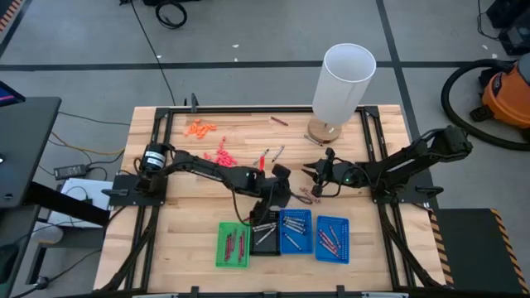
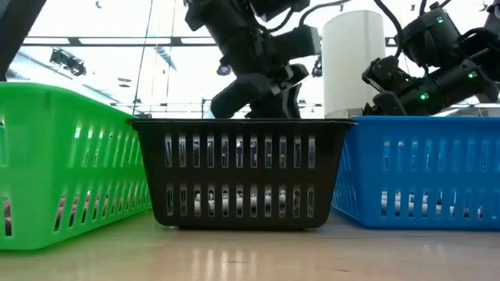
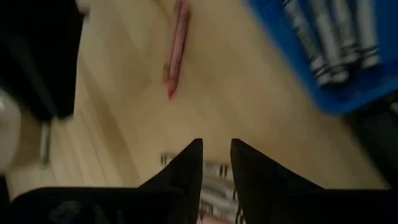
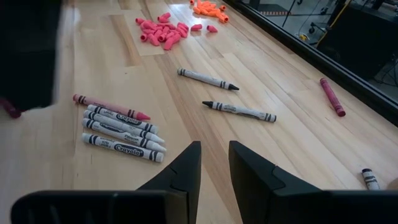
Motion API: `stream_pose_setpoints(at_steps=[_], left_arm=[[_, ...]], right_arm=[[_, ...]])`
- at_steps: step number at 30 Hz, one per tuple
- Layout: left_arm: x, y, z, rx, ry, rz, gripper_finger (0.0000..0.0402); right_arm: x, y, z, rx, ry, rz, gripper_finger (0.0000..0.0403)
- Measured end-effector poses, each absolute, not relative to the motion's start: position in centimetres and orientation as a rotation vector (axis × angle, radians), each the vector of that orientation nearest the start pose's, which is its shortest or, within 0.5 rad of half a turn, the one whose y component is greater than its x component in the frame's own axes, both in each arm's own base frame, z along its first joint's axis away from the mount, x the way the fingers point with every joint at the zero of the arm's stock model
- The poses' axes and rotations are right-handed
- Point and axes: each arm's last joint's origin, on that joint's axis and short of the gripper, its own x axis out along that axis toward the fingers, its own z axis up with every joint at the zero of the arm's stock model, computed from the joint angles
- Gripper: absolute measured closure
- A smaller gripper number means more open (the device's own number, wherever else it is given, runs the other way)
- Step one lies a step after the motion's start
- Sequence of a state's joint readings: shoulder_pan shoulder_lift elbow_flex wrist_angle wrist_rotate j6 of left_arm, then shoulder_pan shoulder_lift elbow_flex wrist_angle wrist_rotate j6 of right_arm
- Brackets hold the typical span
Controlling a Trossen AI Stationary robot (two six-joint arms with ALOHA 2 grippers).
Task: Sort crayons
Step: Put the black crayon into the left blue bin
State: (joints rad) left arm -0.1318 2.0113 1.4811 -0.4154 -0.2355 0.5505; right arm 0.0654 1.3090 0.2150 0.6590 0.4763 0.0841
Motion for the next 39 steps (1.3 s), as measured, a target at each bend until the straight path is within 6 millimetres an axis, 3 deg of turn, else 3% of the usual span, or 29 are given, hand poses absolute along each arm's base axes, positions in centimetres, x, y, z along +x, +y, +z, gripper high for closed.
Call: stream_pose_setpoints(at_steps=[14,29,39], left_arm=[[42.2,-0.1,18.8,0.573,1.087,0.049,0.0326],[41.6,4.8,18.6,0.501,1.156,0.13,0.0356],[40.8,5.8,17.2,0.496,1.083,0.107,0.0357]], right_arm=[[20.2,0.6,12.9,-0.049,0.407,-0.391,0.0312],[20.1,1.9,12.8,-0.075,0.412,-0.354,0.0312],[19.4,3.5,12.5,-0.148,0.436,-0.414,0.0314]])
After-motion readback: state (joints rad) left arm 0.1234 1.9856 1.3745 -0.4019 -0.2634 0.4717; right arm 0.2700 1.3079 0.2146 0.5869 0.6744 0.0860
